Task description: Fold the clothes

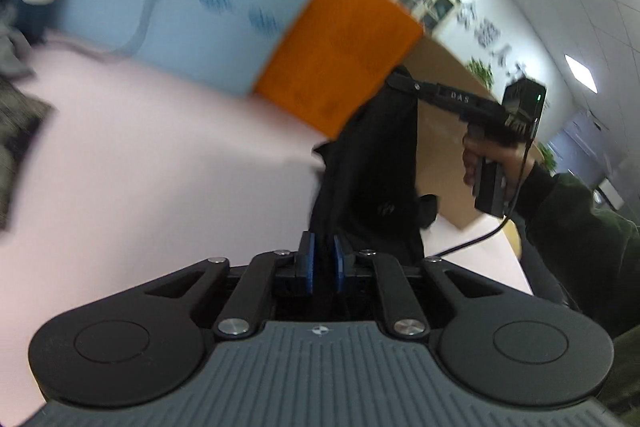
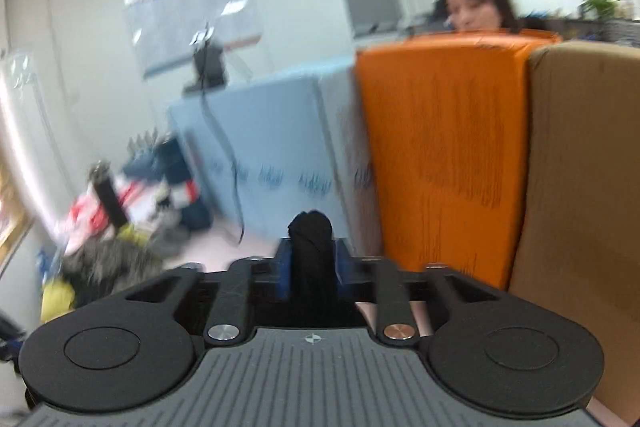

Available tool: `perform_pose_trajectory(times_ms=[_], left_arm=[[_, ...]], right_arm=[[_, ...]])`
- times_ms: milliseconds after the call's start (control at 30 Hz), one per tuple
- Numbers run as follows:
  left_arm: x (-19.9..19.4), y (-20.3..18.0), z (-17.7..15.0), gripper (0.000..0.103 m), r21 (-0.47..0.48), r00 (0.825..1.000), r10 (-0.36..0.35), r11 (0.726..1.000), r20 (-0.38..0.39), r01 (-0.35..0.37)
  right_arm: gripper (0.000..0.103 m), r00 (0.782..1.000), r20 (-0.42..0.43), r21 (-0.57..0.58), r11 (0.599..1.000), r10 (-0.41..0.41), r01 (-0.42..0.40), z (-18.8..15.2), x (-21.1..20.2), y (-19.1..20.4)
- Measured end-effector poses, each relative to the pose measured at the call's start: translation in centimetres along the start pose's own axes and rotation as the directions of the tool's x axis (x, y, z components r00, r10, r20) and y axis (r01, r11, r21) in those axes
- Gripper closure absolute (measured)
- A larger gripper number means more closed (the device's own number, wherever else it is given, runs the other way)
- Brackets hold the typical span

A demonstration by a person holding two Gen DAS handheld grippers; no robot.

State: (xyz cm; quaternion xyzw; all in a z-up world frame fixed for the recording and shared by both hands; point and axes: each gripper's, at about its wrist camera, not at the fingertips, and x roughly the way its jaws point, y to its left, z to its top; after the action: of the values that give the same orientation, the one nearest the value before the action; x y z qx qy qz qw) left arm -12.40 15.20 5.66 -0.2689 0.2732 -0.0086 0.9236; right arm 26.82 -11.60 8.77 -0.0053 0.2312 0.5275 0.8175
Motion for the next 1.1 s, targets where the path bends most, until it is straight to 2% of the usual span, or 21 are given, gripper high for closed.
perform_pose_trajectory(times_ms=[33,67,100,167,267,333,400,467,600,700,800,867,900,1033,1100], left_arm=[[-1.0,0.6,-0.3,0.059,0.022,0.998,0.061,0.998,0.009,-0.061],[-1.8,1.3,-0.8,0.033,0.028,0.991,0.135,0.990,0.012,-0.135],[-2.6,2.3,-1.5,0.028,0.016,0.976,0.217,0.976,0.014,-0.217],[-3.6,4.8,-3.1,0.027,-0.060,0.944,0.328,0.942,-0.021,-0.329],[-4.0,7.6,-5.6,0.027,-0.196,0.913,0.399,0.891,-0.088,-0.409],[-4.1,8.7,-6.1,0.027,-0.227,0.916,0.390,0.888,-0.093,-0.400],[-3.7,9.4,-6.2,0.025,-0.232,0.925,0.369,0.895,-0.092,-0.380],[-2.4,9.2,-5.8,0.021,-0.186,0.937,0.336,0.919,-0.091,-0.347],[0.3,8.7,-4.7,0.021,-0.086,0.954,0.275,0.954,-0.121,-0.286],[2.3,8.4,-4.0,0.021,-0.029,0.957,0.245,0.967,-0.157,-0.252],[3.7,8.3,-3.4,0.020,0.017,0.954,0.234,0.972,-0.188,-0.235],[4.6,8.3,-3.1,0.020,0.040,0.950,0.232,0.973,-0.211,-0.229],[5.0,8.4,-3.0,0.020,0.050,0.947,0.233,0.973,-0.221,-0.227],[5.9,8.4,-2.6,0.020,0.081,0.940,0.232,0.972,-0.251,-0.219],[6.1,8.3,-2.4,0.020,0.100,0.939,0.228,0.973,-0.256,-0.209]], right_arm=[[0.020,0.998,0.016,0.003,0.998,-0.063,0.063,-0.2,0.6,-0.1],[0.024,0.990,0.005,-0.002,0.990,-0.139,0.139,-0.8,1.7,-0.2],[0.024,0.982,-0.020,0.013,0.982,-0.189,0.190,-2.0,3.0,-0.6],[0.023,0.979,-0.050,0.075,0.977,-0.198,0.202,-3.4,4.0,-1.1],[0.022,0.976,-0.096,0.099,0.974,-0.194,0.204,-5.8,3.1,-0.1],[0.020,0.973,-0.120,0.106,0.972,-0.199,0.211,-7.9,-1.9,1.5],[0.017,0.969,-0.134,0.146,0.963,-0.208,0.227,-9.8,-5.0,1.7],[0.016,0.964,-0.150,0.203,0.947,-0.219,0.247,-11.6,-7.9,1.9],[0.016,0.957,-0.202,0.348,0.898,-0.207,0.267,-16.2,-13.9,2.2],[0.016,0.959,-0.235,0.476,0.841,-0.160,0.257,-20.6,-18.3,3.3],[0.016,0.969,-0.220,0.628,0.744,-0.111,0.228,-25.0,-21.8,5.2],[0.016,0.975,-0.193,0.713,0.667,-0.107,0.214,-27.3,-23.6,6.5],[0.016,0.974,-0.184,0.717,0.661,-0.129,0.223,-27.9,-23.8,7.5],[0.017,0.949,-0.219,0.497,0.810,-0.229,0.310,-27.1,-23.2,12.2],[0.019,0.946,-0.218,0.391,0.867,-0.239,0.310,-26.3,-22.7,14.4]])
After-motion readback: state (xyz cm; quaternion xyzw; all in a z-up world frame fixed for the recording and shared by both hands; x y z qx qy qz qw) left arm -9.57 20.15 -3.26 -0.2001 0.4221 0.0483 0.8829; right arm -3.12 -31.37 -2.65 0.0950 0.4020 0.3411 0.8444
